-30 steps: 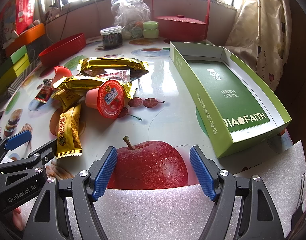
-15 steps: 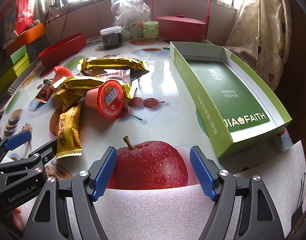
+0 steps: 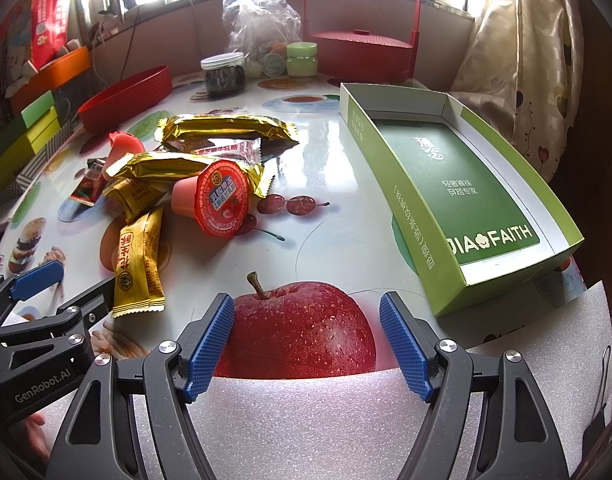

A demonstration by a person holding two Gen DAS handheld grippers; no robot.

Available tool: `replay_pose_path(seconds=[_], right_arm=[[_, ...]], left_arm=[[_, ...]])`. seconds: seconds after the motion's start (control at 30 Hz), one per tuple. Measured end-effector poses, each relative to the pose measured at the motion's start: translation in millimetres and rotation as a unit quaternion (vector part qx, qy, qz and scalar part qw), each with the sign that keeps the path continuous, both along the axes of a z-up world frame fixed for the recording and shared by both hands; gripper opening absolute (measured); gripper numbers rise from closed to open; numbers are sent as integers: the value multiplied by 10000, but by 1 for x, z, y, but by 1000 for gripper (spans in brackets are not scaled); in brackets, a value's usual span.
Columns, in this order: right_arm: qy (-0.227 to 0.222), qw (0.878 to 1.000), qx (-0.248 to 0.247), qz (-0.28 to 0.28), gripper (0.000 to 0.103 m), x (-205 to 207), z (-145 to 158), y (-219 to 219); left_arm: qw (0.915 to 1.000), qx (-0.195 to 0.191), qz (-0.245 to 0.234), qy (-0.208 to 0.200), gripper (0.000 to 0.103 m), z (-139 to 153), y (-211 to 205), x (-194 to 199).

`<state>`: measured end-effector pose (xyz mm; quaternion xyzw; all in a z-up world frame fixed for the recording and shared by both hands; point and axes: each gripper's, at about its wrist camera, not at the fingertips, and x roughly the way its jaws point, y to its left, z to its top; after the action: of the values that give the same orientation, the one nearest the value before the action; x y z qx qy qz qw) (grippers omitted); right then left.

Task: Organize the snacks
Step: 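Close the left tool on the small red sachet while the right tool approaches a yellow peanut-candy packet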

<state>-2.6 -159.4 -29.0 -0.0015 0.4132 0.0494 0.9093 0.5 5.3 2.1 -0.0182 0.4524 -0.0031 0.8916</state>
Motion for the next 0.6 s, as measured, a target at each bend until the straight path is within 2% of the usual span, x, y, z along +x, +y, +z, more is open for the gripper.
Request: replay_pose_path(seconds=[0.13, 0.27, 0.37, 0.6], right_arm=[[-7, 9991, 303, 304, 76, -3, 3, 3], [-216, 9978, 301, 548, 76, -7, 14, 8], [-268, 9962, 316, 762, 76, -4, 19, 17], [-193, 9925, 342, 1155, 75, 2, 25, 38]], left_arm=[[10000, -4, -50, 74, 83, 0, 9, 1], [9995, -314, 34, 75, 82, 4, 22, 2], [9993, -330, 162, -11, 83, 8, 34, 3], [9978, -588, 265, -148, 82, 19, 64, 14]])
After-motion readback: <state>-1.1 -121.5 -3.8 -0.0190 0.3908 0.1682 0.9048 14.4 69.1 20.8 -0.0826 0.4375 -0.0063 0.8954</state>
